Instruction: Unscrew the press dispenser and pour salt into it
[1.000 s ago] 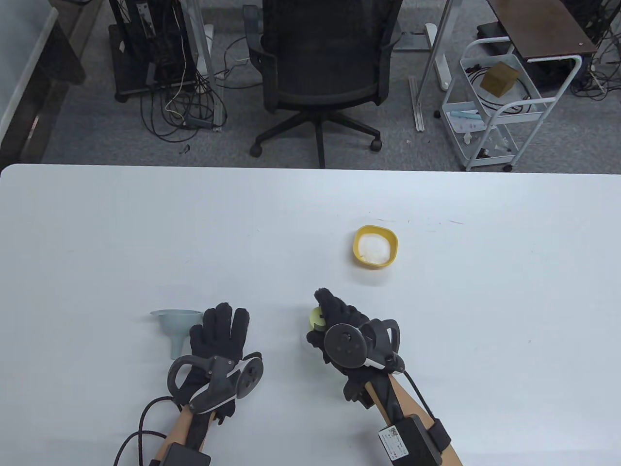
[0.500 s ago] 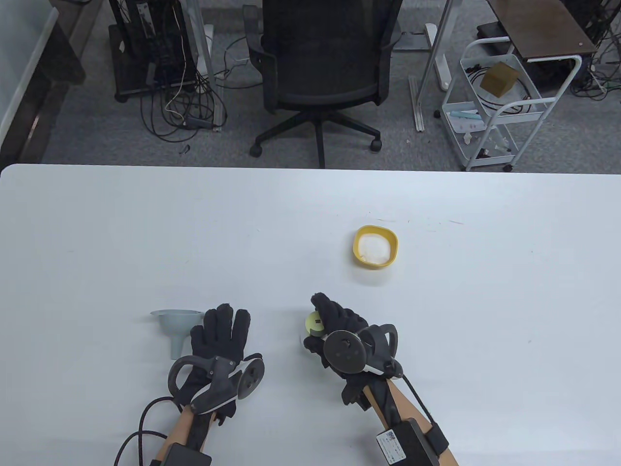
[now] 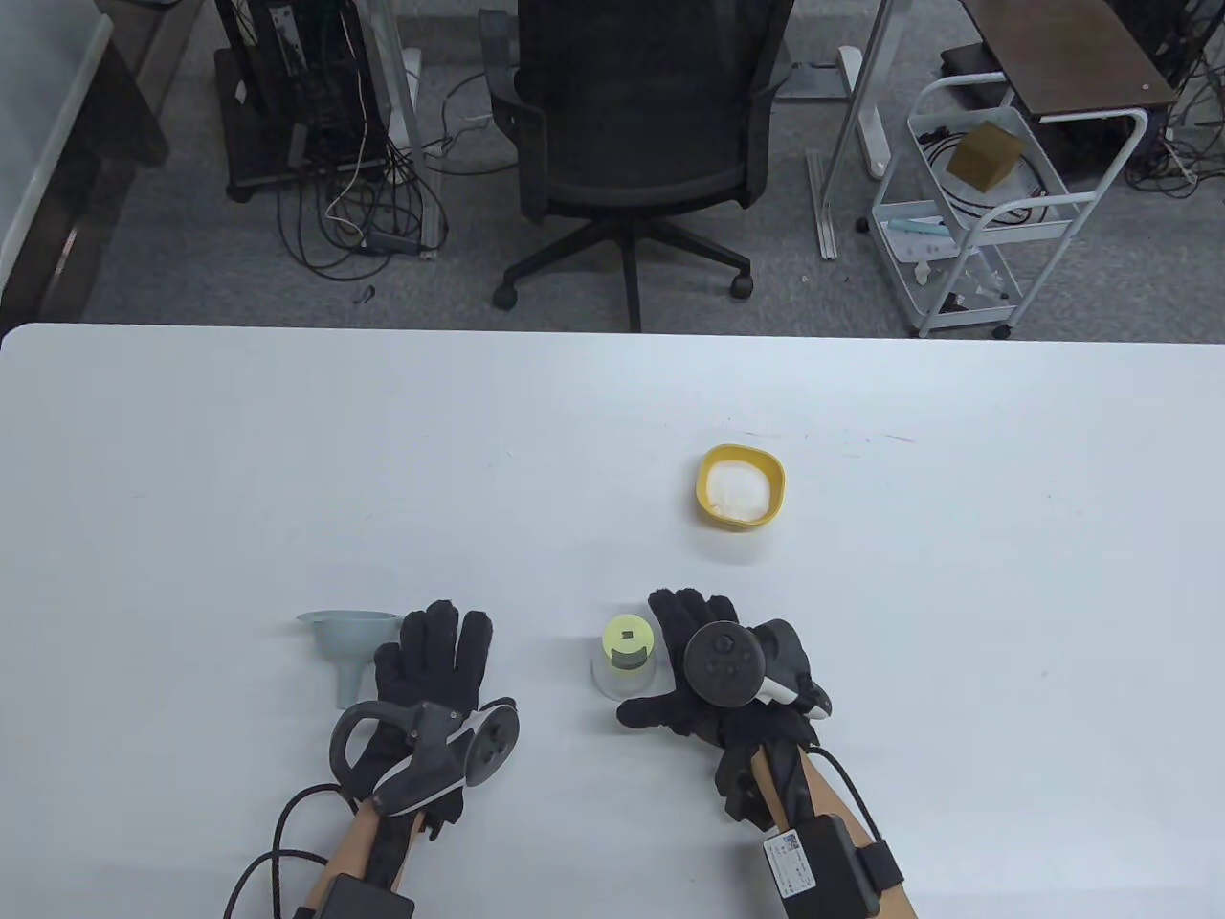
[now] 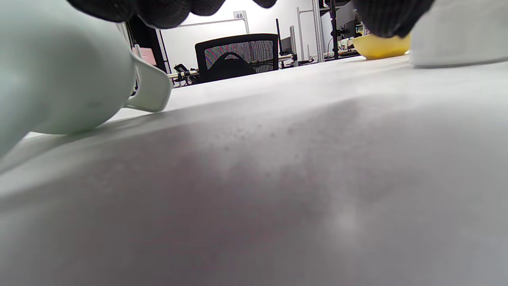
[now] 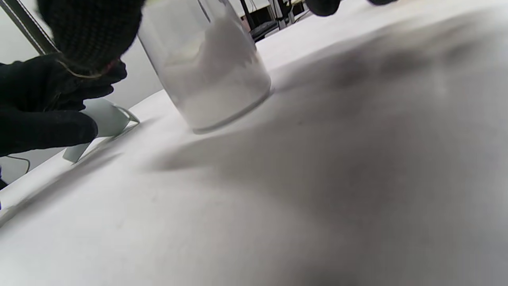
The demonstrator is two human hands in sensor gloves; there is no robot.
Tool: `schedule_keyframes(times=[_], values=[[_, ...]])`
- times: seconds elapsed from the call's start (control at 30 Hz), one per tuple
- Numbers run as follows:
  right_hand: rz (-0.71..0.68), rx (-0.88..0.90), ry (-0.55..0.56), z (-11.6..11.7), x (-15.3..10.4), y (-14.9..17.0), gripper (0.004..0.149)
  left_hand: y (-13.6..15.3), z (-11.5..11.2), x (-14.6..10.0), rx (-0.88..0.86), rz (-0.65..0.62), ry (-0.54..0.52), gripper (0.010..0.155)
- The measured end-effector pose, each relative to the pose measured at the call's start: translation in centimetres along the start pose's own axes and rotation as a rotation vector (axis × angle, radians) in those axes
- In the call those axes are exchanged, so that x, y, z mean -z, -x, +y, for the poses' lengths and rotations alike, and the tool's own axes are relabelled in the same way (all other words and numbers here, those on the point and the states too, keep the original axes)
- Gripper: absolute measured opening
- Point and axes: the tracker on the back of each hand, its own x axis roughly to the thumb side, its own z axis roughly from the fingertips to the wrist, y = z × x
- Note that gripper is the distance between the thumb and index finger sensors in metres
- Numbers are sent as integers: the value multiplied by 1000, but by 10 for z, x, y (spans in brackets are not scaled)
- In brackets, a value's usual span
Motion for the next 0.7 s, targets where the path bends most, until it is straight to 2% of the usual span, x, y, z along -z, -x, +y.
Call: schedule_keyframes(times=[0.17,0.43,0.7], values=[[-1,45,38,6,3,-1,113,0,0,0,-11,-3,0,102],[44,77,128,10,6,-1,89,-1,-1,0,-24,-14,5,102],[51,18,143,10,9,-2,89,-4,-1,1,-49,-29,17,102]])
